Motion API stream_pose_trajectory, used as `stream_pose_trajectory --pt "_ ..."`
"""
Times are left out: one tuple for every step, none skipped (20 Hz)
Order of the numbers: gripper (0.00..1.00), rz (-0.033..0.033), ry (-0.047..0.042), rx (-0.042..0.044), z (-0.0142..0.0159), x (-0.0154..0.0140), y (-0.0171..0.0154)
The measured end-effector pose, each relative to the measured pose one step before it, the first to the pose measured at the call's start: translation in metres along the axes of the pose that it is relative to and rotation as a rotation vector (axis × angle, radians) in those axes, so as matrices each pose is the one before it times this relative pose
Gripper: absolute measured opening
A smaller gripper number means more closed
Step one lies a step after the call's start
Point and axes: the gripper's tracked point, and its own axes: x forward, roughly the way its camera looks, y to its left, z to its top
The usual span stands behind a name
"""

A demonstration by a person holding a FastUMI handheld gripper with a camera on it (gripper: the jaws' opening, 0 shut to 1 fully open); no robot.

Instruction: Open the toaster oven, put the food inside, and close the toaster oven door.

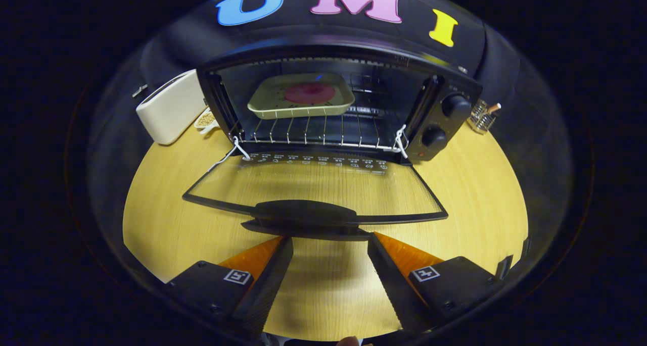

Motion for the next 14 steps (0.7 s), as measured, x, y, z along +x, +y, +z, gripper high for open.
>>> stream_pose_trajectory --pt "0.98 0.00027 -0.02231 -0.00981 0.00447 -0.00420 0.00016" --pt "0.98 -0.00025 -0.02055 0.00031 0.00482 -0.00505 -0.00055" --pt "0.98 0.00131 -0.01952 0.00421 0.00511 -0.00503 -0.00045" --pt "0.98 0.00294 -0.02009 0.00455 0.00647 -0.00479 -0.00019" --pt "0.98 0.00438 -0.01764 0.00766 0.00586 -0.00537 -0.00064" --pt "0.98 0.00311 -0.01711 0.01395 0.00665 -0.00340 -0.00054" --pt "0.98 0.00278 -0.01368 0.01636 0.00766 -0.00294 -0.00028" --pt "0.99 0.00320 -0.01352 0.01222 0.00848 -0.00323 -0.00086" --pt "0.99 -0.00215 -0.02797 -0.00241 0.01296 -0.00102 -0.00062" --pt "0.99 -0.01665 -0.02940 -0.02372 0.01087 0.00134 -0.00480" --pt "1.00 -0.01364 -0.03356 -0.02537 0.01392 0.00003 -0.00398" --pt "1.00 -0.00856 -0.03855 -0.01749 0.01715 -0.00363 -0.00177" --pt "1.00 -0.00745 -0.03804 -0.01511 0.01579 -0.00258 -0.00358" --pt "1.00 -0.00409 -0.02987 -0.00876 0.01598 -0.00275 -0.00784"
